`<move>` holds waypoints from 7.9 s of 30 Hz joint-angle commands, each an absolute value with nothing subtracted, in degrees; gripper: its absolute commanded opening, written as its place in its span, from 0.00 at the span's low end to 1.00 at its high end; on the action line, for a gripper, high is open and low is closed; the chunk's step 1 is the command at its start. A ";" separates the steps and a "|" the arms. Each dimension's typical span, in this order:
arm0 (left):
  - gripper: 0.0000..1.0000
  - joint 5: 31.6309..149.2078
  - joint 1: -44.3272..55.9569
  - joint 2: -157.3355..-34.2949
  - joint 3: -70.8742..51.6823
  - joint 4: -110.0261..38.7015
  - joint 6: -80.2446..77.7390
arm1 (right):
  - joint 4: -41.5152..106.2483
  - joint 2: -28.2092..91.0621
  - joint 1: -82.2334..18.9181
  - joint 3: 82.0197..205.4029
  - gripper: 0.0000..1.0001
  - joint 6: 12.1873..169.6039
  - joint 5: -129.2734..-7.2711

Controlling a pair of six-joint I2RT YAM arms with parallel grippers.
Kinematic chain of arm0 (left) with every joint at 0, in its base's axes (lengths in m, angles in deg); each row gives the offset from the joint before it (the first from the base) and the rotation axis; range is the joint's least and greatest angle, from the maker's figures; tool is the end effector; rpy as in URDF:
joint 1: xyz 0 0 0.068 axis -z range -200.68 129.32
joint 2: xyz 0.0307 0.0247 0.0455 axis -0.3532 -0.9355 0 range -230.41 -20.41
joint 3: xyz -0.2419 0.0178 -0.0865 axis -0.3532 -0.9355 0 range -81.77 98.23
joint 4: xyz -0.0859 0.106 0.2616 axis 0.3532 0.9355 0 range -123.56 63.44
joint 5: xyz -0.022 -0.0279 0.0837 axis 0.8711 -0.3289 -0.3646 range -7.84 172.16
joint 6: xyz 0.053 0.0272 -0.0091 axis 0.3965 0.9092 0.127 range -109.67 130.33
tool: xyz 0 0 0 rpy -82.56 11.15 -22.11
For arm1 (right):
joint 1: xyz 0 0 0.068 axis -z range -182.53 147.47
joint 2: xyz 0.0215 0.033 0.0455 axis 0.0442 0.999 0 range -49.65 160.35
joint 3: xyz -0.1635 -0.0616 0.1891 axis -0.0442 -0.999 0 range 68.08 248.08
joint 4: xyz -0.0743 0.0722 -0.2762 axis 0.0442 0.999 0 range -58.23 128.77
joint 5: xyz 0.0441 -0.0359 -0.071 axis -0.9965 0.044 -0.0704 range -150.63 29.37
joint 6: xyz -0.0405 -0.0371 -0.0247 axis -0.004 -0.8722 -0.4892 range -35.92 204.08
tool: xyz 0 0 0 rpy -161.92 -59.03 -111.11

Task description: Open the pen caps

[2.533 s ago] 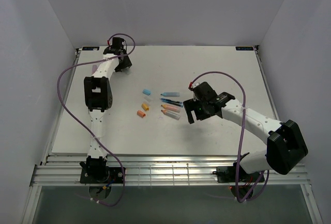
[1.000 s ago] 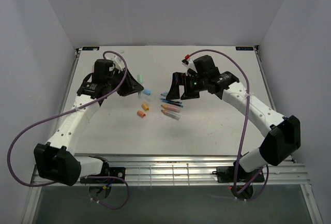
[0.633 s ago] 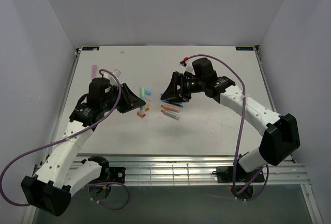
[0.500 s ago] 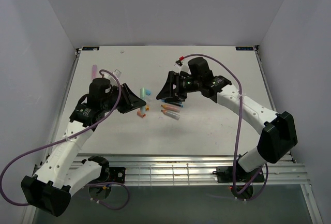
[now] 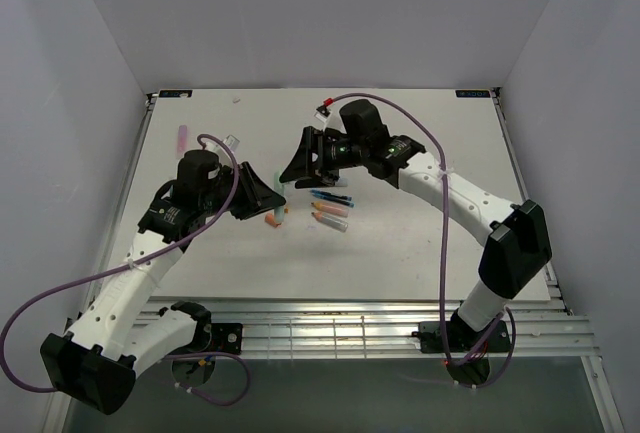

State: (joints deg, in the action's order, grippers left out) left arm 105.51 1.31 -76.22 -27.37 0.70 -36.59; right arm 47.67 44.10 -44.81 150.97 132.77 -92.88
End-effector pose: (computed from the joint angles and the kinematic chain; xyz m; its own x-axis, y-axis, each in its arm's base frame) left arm 0.2307 -0.1121 0.3048 -0.8385 -0.3845 -0.3861 0.0439 0.6586 -0.7512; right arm 0.2968 0.3021 0.3169 -0.9121 0.0293 -0.4089 -0.3580 0.4291 0.8293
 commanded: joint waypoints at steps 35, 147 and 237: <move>0.00 104.83 2.43 -79.03 -26.13 2.12 -33.09 | 50.14 55.90 -46.48 164.75 0.08 135.58 -88.93; 0.00 79.17 4.98 -62.07 -15.94 32.01 -51.72 | 73.61 86.40 -59.84 185.06 0.27 89.18 -60.89; 0.73 70.65 27.83 -126.87 -2.83 16.10 -78.27 | 74.84 20.75 -21.34 127.32 0.60 100.96 -73.37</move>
